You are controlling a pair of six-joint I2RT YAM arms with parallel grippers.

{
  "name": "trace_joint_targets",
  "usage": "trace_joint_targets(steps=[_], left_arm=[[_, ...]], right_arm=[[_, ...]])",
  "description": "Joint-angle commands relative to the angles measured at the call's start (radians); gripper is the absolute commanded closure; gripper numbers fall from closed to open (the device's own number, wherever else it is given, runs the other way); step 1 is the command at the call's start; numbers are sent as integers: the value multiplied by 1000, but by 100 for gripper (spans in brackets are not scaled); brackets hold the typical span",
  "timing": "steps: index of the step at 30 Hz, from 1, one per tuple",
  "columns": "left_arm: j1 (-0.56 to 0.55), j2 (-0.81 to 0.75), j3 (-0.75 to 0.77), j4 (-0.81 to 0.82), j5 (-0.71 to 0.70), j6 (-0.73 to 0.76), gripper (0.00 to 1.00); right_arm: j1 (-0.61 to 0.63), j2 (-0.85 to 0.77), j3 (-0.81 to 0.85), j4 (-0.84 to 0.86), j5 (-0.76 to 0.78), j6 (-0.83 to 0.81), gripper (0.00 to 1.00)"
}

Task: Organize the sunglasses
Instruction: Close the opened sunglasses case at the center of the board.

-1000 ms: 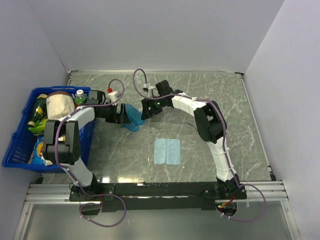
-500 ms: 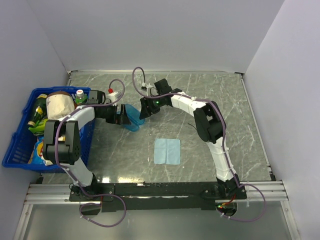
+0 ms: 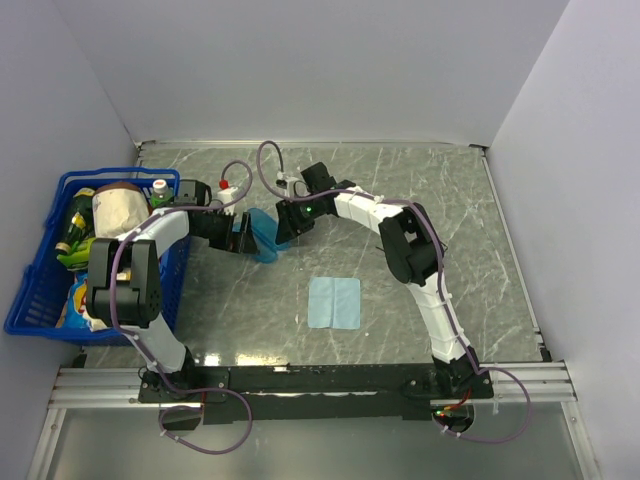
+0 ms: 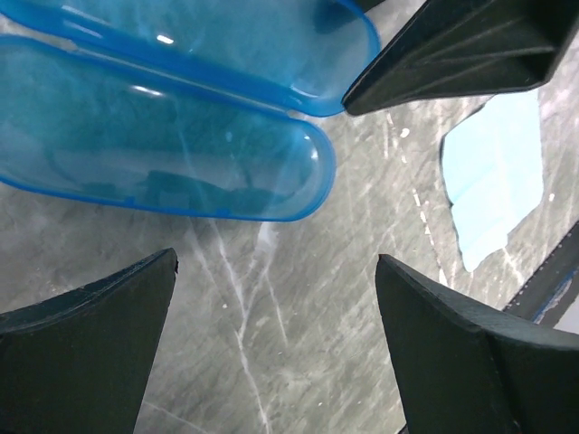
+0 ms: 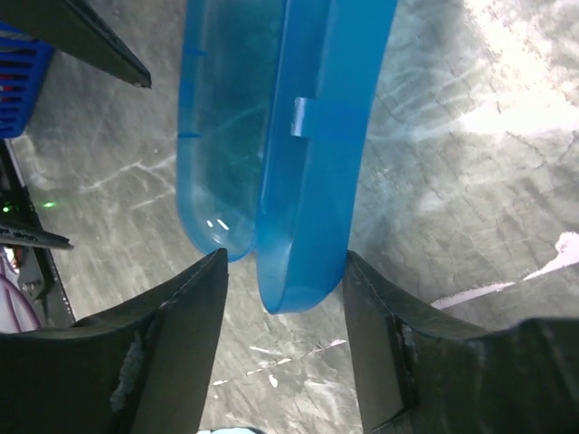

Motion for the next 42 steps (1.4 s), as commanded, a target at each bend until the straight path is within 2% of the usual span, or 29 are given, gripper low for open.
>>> trace_joint_targets(steps=[1, 7, 12, 21, 27, 32, 35, 42], left_arm=[[36, 0, 27, -16, -44, 29, 4], [35, 39, 22, 20, -72, 14, 3], [33, 62, 11, 73, -92, -17, 4], [-16, 77, 14, 168, -130, -84, 4], [-31, 46, 23, 198, -92, -118, 3], [-42, 71, 51, 178, -78, -130, 4], [-49, 95, 60, 165, -72, -129, 4], [-56, 132, 86, 173, -94, -174, 1]], right_arm=[[8, 7, 45, -1, 20, -1, 48], [5, -30, 5, 19, 48, -9, 61], [5, -53, -23, 31, 63, -12, 66], [8, -104, -68, 54, 140, -29, 65], [22, -162, -130, 85, 213, -40, 64], [27, -219, -180, 113, 219, -40, 62], [30, -259, -213, 123, 198, -40, 55], [45, -260, -234, 128, 183, -40, 55]])
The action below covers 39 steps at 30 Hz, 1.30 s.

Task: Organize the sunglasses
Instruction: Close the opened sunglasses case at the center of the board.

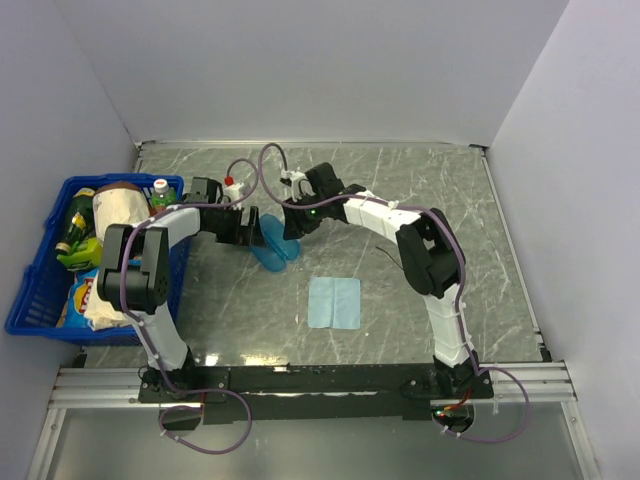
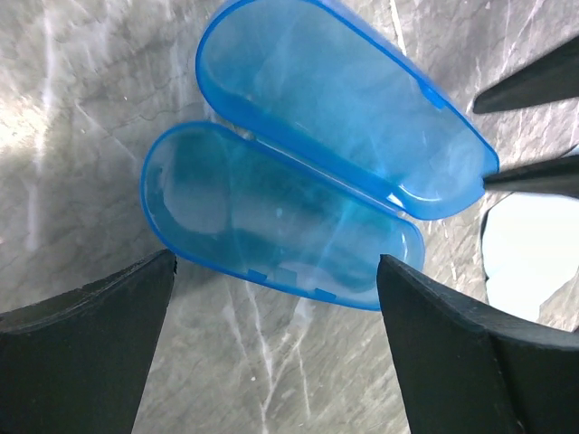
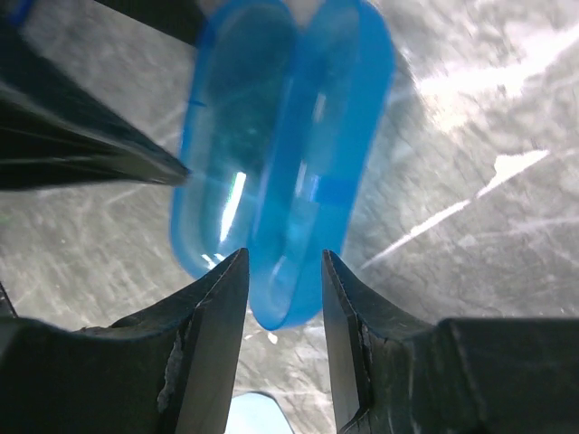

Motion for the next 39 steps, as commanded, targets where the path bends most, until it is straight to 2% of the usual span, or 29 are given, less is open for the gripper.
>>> trace_joint_targets(steps=[1, 5, 9, 15, 17, 20, 22, 23, 24, 33, 39], left_arm=[[-5, 27, 54, 12, 20, -50, 1], [-5, 36, 71, 3, 22, -66, 1], [-3, 32, 74, 0, 16, -62, 2], [-5, 36, 77, -5, 37, -77, 2], [-3, 45, 79, -3, 34, -83, 2], [-3, 56, 86, 3, 32, -92, 1], [-3, 65, 98, 0, 43, -97, 1], [-3, 68, 106, -2, 51, -99, 2], [-3, 71, 111, -9, 55, -99, 5], [3, 67, 112, -5, 95, -100, 19], [3, 87, 111, -8, 114, -102, 20]], right_arm=[[17, -46, -16, 38, -30, -10, 55], [15, -32, 2, 25, -33, -10, 49], [-26, -33, 25, 18, -73, -28, 31], [-141, -6, 82, 9, -241, 27, 25], [-156, 19, 83, 17, -292, 38, 27], [-166, 71, 105, -9, -390, 38, 37], [-161, 98, 123, -9, -433, 61, 39], [-156, 118, 128, -6, -471, 70, 45], [-156, 126, 140, -8, -481, 75, 46], [-147, 186, 180, -17, -478, 119, 55], [-156, 174, 133, 44, -562, 159, 60]])
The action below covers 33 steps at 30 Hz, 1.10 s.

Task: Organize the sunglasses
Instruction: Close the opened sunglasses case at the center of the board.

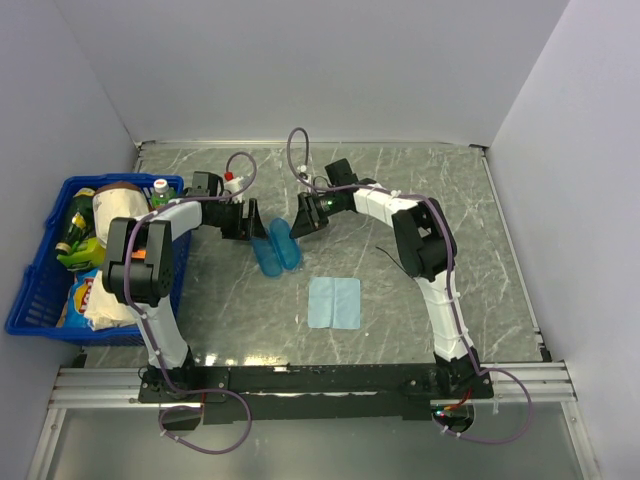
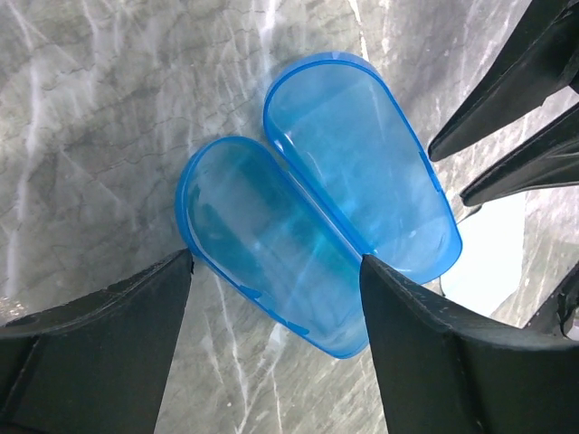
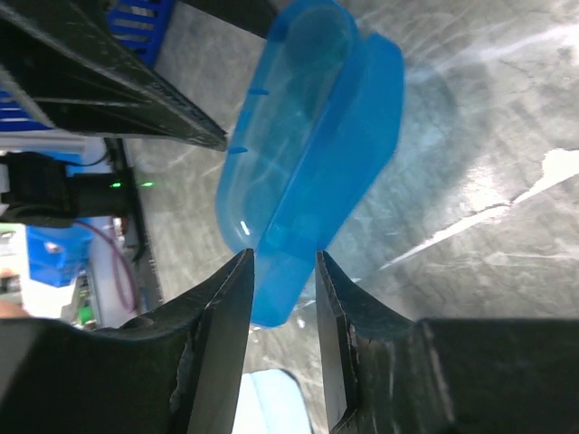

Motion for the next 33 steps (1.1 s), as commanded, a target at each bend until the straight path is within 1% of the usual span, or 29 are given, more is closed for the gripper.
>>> trace_joint_targets(steps=[1, 4, 6, 14, 20, 22, 24, 26, 27, 29, 33], left_arm=[[3, 18, 27, 3, 52, -14, 20], [3, 30, 27, 2, 65, -16, 20], [4, 29, 21, 3, 70, -17, 20], [30, 15, 1, 3, 93, -17, 20], [46, 6, -23, -3, 122, -5, 23], [46, 14, -22, -13, 130, 0, 28], [46, 24, -16, -27, 145, 10, 39], [46, 26, -20, -38, 150, 20, 44], [46, 21, -22, -38, 150, 26, 50], [46, 17, -39, -32, 151, 29, 52], [47, 30, -46, -38, 168, 40, 51]], right_arm=[[-11, -14, 8, 74, -114, 43, 60], [-13, -15, 2, 74, -120, 46, 57], [-13, -15, -12, 73, -93, 40, 56], [-54, -40, -78, 102, -37, 58, 56], [-46, -26, -73, 88, -57, 50, 56], [-40, -17, -67, 84, -73, 49, 56], [-30, -12, -59, 73, -80, 41, 56], [-19, -9, -56, 61, -83, 31, 56], [-11, -9, -56, 57, -86, 23, 56], [-5, 0, -52, 50, -97, 23, 58], [4, 8, -58, 51, -113, 18, 59]])
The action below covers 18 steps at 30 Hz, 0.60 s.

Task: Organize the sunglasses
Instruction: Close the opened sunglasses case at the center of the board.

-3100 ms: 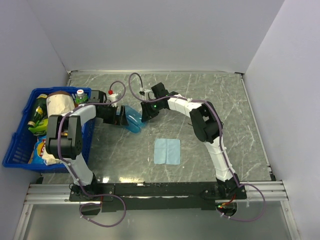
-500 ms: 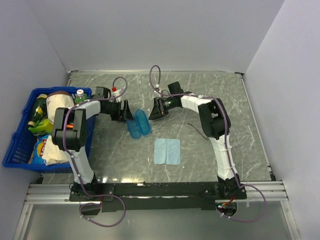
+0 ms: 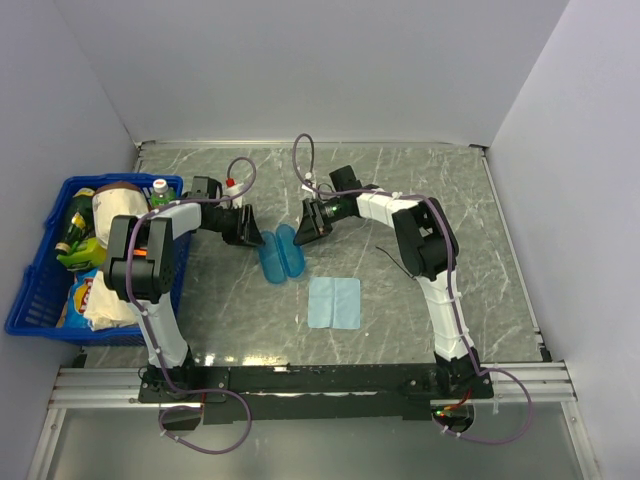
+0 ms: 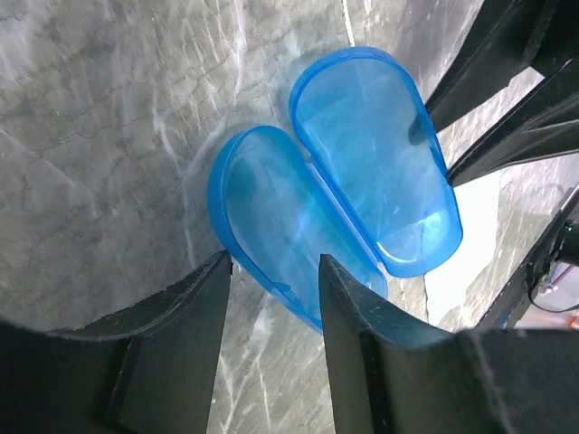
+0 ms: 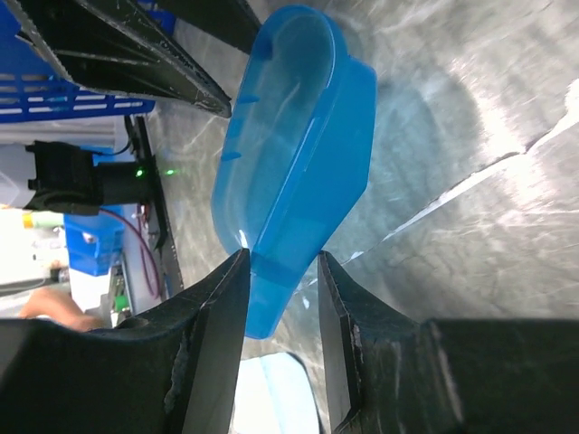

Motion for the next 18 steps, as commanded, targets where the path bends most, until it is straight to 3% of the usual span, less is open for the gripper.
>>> trace_joint_targets(steps=[1, 18], left_arm=[[26, 5, -26, -18, 71, 27, 51], [25, 27, -18, -36, 146, 34, 56]], right_arm=[[17, 5, 18, 9, -53, -25, 60], [72, -4, 18, 53, -34, 33, 70]])
